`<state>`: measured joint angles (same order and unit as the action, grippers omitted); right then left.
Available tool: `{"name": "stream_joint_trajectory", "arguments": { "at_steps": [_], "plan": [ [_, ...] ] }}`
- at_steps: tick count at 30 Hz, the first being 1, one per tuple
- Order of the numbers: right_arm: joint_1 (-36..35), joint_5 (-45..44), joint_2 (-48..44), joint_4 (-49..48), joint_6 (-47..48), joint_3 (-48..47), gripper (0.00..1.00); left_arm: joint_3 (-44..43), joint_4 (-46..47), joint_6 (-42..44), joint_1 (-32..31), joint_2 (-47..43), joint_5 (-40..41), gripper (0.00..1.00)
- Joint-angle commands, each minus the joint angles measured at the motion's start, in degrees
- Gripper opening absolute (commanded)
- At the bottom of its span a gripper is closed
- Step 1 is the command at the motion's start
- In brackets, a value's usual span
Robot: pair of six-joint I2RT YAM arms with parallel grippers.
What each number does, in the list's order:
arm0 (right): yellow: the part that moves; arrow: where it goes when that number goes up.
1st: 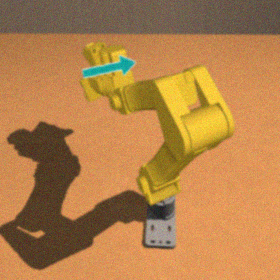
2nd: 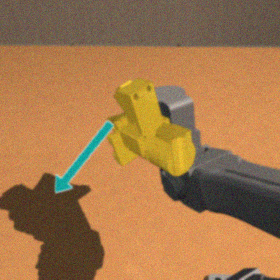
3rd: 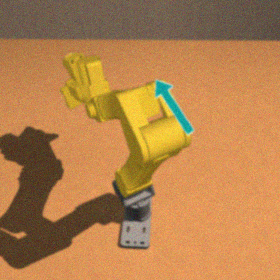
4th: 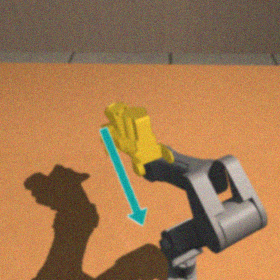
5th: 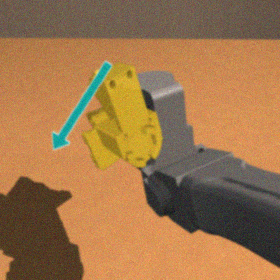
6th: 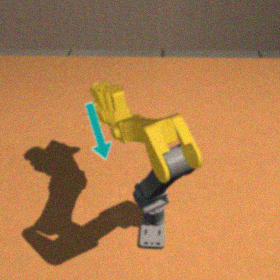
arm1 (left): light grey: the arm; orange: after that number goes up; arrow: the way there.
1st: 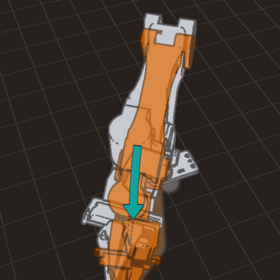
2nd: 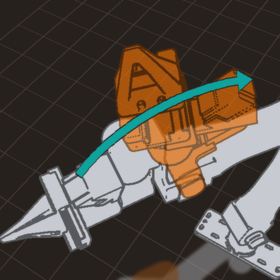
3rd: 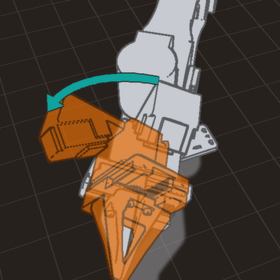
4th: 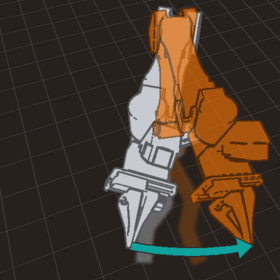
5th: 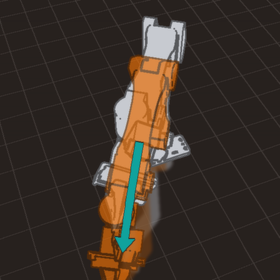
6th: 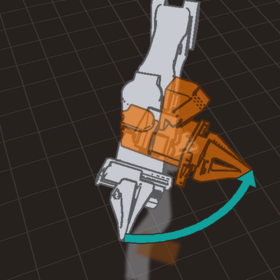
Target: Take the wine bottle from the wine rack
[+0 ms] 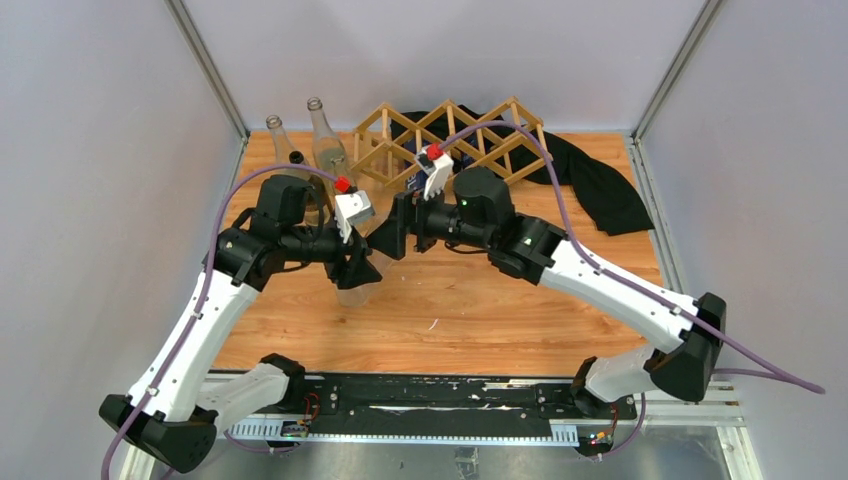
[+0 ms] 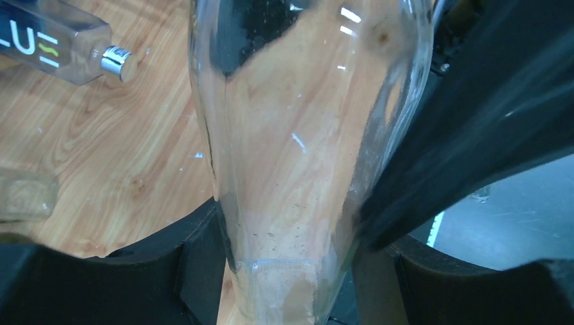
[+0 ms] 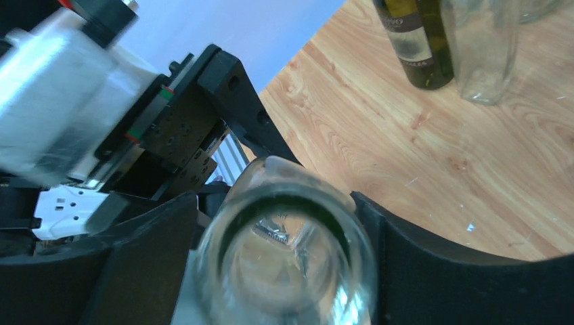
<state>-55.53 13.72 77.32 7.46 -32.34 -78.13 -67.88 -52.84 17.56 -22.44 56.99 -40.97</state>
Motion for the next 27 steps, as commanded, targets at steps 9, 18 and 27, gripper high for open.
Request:
{"name": "stream_joint_trajectory", "arguments": {
  "at_steps": [9, 18, 27],
  "plan": [
    [-2.7, -1.9, 2.7, -2.3, 0.9, -0.5, 0.2, -2.6, 3.7, -3.3, 1.0, -1.4, -2.6, 0.01],
    [-2.6, -5.7, 2.2, 0.5, 3.3, -0.9, 0.0, -2.9, 1.7, -2.9, 1.6, -0.4, -0.2, 0.48],
    [-2.6, -13.4, 2.4, 7.6, 10.1, -4.0, 0.0, -8.6, -5.8, 0.4, 9.4, 2.1, 1.2, 1.0]
  ]
}}
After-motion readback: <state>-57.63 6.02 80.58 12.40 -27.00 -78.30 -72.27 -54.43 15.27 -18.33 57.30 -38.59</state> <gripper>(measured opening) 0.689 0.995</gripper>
